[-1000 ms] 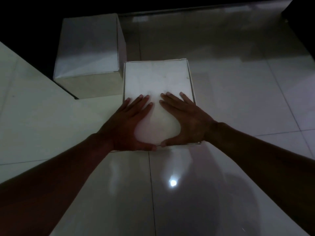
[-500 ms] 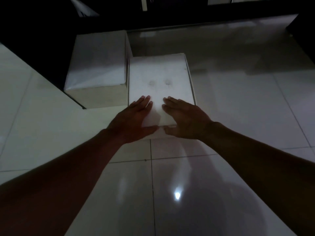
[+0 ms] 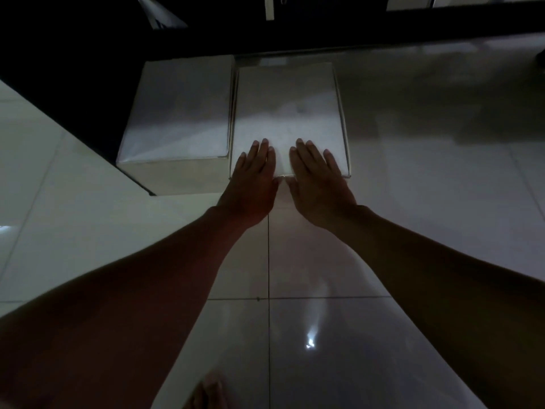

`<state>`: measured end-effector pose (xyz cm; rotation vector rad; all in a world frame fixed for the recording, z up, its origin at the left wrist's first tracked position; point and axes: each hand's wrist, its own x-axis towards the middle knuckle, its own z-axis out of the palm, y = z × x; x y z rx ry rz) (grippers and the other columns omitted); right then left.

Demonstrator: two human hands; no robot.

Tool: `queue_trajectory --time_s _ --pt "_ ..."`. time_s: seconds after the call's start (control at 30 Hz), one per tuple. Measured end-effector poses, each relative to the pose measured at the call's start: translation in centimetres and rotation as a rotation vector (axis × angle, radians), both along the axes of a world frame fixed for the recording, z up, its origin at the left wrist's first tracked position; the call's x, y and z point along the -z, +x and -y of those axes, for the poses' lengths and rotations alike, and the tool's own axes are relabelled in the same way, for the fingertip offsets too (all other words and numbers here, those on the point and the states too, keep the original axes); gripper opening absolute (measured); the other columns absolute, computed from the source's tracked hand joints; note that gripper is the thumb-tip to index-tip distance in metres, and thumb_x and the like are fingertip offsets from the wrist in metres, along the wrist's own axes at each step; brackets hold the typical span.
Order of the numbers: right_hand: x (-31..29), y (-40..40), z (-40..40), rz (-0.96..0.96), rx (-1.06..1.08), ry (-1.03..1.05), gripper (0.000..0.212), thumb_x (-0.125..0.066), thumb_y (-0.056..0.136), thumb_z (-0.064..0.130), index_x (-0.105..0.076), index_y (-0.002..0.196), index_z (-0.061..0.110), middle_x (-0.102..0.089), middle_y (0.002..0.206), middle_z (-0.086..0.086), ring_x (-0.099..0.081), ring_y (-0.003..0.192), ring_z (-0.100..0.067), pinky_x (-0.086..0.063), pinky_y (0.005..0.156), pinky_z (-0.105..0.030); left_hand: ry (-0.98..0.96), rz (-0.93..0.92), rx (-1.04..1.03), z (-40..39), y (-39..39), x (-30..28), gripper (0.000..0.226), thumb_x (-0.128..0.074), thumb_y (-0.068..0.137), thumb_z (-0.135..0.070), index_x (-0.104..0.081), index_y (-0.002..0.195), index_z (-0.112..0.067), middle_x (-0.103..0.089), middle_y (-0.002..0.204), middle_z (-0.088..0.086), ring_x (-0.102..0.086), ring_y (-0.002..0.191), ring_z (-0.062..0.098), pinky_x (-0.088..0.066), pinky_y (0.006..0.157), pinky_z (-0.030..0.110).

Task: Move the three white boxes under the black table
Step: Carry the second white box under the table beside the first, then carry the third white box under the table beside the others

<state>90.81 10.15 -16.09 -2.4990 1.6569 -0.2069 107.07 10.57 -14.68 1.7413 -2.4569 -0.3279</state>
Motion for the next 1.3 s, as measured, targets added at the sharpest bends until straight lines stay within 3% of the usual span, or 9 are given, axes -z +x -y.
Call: queue_trajectory --time_s 0.57,0.87,1.0,1.13,1.2,1.3 --pt "0.9 0.4 5.4 -0.031 0.031 -0.031 0.062 -0.030 0.105 0.034 -0.016 0.157 0.004 -0.011 0.166 -0.017 -0.007 0.154 -0.029 -0.006 0.124 -0.044 -0.142 -0.050 -0.032 5.3 0.4 2.0 0.058 -0.036 0.103 -0.028 -0.020 0.152 0.000 -0.017 0.161 0.019 -0.011 0.150 0.031 -0.010 0.122 0.043" --pt "0.2 0.5 5.4 -0.034 0.029 0.002 0.061 -0.030 0.107 0.033 -0.010 0.158 0.005 -0.004 0.167 -0.016 -0.001 0.154 -0.027 -0.004 0.125 -0.044 -0.130 -0.044 -0.012 5.4 0.6 1.5 0.060 -0.035 0.104 -0.030 -0.016 0.153 -0.002 -0.012 0.163 0.017 -0.006 0.151 0.029 -0.007 0.123 0.042" --pt "-1.6 0.1 4.1 0.063 0.073 0.038 0.057 -0.037 0.105 0.036 -0.024 0.157 0.015 -0.021 0.165 -0.011 -0.013 0.153 -0.025 -0.011 0.124 -0.046 -0.055 -0.077 -0.060 4.5 0.4 -0.5 0.058 -0.035 0.104 -0.035 -0.020 0.154 -0.011 -0.018 0.162 0.014 -0.010 0.151 0.027 -0.012 0.122 0.044" --pt "-6.1 -0.6 1.3 0.140 0.164 -0.040 0.050 -0.045 0.102 0.035 -0.043 0.149 0.016 -0.054 0.145 -0.008 -0.046 0.137 -0.024 -0.035 0.115 -0.048 -0.097 -0.122 -0.078 2.3 -0.5 -5.9 0.050 -0.046 0.099 -0.035 -0.045 0.144 -0.014 -0.051 0.144 0.010 -0.045 0.133 0.025 -0.036 0.109 0.042" --pt "-9.2 -0.9 -0.1 0.173 0.180 -0.037 0.050 -0.047 0.101 0.034 -0.046 0.146 0.014 -0.058 0.140 -0.009 -0.050 0.133 -0.025 -0.038 0.112 -0.048 -0.113 -0.122 -0.069 1.1 -1.2 -9.2 0.045 -0.048 0.098 -0.035 -0.053 0.138 -0.015 -0.058 0.133 0.006 -0.053 0.122 0.024 -0.042 0.100 0.040" --pt "-14.4 -1.3 -1.9 0.194 0.191 -0.029 0.050 -0.049 0.100 0.032 -0.047 0.146 0.013 -0.058 0.141 -0.012 -0.051 0.134 -0.028 -0.039 0.112 -0.046 -0.115 -0.121 -0.056 -0.4 -1.9 -14.6 0.043 -0.048 0.098 -0.035 -0.055 0.136 -0.016 -0.059 0.130 0.006 -0.055 0.119 0.024 -0.043 0.099 0.040"
